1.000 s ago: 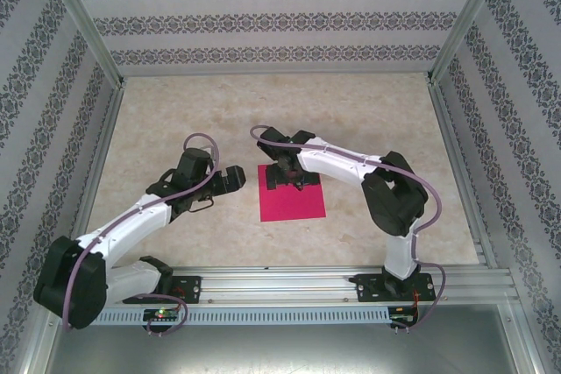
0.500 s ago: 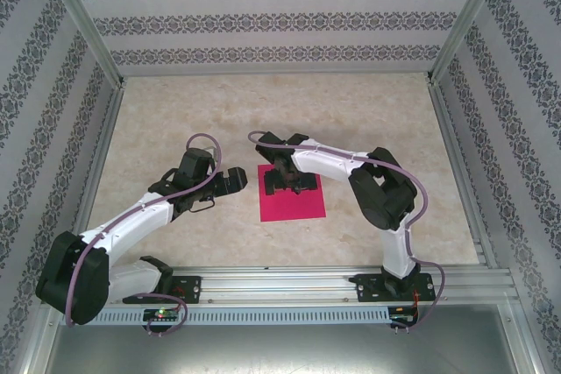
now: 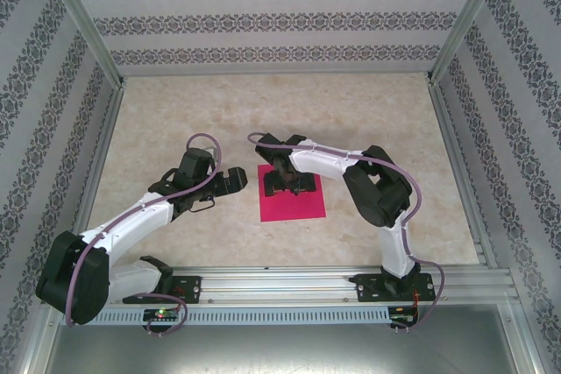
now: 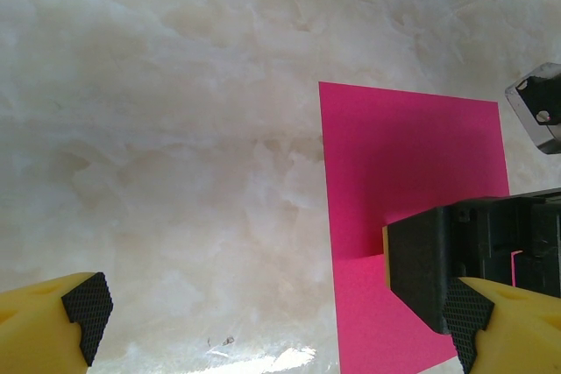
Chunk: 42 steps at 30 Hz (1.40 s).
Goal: Fold a paper plane with a square sheet of paper (pick it up from the middle)
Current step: Fold the square sheet of paper in half at the center of the table.
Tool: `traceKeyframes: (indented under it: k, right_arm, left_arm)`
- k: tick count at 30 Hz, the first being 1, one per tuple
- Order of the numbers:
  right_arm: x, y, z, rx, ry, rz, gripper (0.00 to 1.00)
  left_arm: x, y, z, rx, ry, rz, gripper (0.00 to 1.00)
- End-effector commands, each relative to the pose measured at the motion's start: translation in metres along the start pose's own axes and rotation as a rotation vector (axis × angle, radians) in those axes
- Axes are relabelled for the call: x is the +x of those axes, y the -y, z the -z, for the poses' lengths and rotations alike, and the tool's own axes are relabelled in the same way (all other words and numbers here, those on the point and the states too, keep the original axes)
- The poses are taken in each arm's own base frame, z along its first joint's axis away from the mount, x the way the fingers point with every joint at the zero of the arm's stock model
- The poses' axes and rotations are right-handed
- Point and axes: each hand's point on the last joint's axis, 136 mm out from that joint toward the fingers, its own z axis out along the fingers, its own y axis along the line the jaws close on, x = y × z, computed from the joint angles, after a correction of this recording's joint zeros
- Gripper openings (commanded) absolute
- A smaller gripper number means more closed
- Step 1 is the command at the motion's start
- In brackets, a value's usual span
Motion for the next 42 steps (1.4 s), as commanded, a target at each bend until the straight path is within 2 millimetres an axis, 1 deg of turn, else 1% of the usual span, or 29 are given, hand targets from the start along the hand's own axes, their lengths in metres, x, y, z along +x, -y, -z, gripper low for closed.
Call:
traceKeyframes:
  k: [1,4,8,18,23,28,31,34,38,40,42]
  right_arm:
    - [0.017,0.011,-0.032,0.034,-0.085,-0.027,0.98]
    - [0.021,0.012,-0.038,0.030,-0.098,-0.035,0.97]
    - [0.021,0.011,-0.039,0.018,-0.098,-0.036,0.96]
    - [0.019,0.013,-0.035,-0.015,-0.088,-0.050,0.93]
    - [0.017,0.012,-0.032,-0.020,-0.081,-0.045,0.92]
    - [0.009,0.006,-0.024,-0.037,-0.065,-0.030,0.92]
    - [0.010,0.006,-0.025,-0.039,-0.068,-0.031,0.91]
    - [0.010,0.005,-0.026,-0.058,-0.071,-0.040,0.88]
    - [0.005,0.001,-0.018,-0.083,-0.045,-0.045,0.82]
    - [0.002,-0.001,-0.012,-0.097,-0.029,-0.042,0.74]
    - [-0.001,-0.003,-0.006,-0.106,-0.015,-0.041,0.71]
  left_arm:
    - [-0.012,0.003,-0.001,0.013,0.033,-0.021,1.00]
    - [-0.011,0.004,-0.001,0.014,0.030,-0.022,1.00]
    - [-0.012,0.004,0.000,0.015,0.031,-0.022,1.00]
    - [-0.012,0.005,0.001,0.018,0.030,-0.023,1.00]
    - [-0.012,0.006,0.001,0.020,0.031,-0.022,1.00]
    - [-0.012,0.006,0.001,0.022,0.030,-0.021,1.00]
    - [-0.013,0.007,0.003,0.022,0.031,-0.025,1.00]
    - [-0.012,0.005,0.003,0.017,0.031,-0.024,1.00]
    - [-0.013,0.006,0.003,0.018,0.032,-0.025,1.00]
    - [-0.013,0.006,0.002,0.018,0.030,-0.025,1.00]
    - [-0.013,0.006,0.002,0.018,0.028,-0.024,1.00]
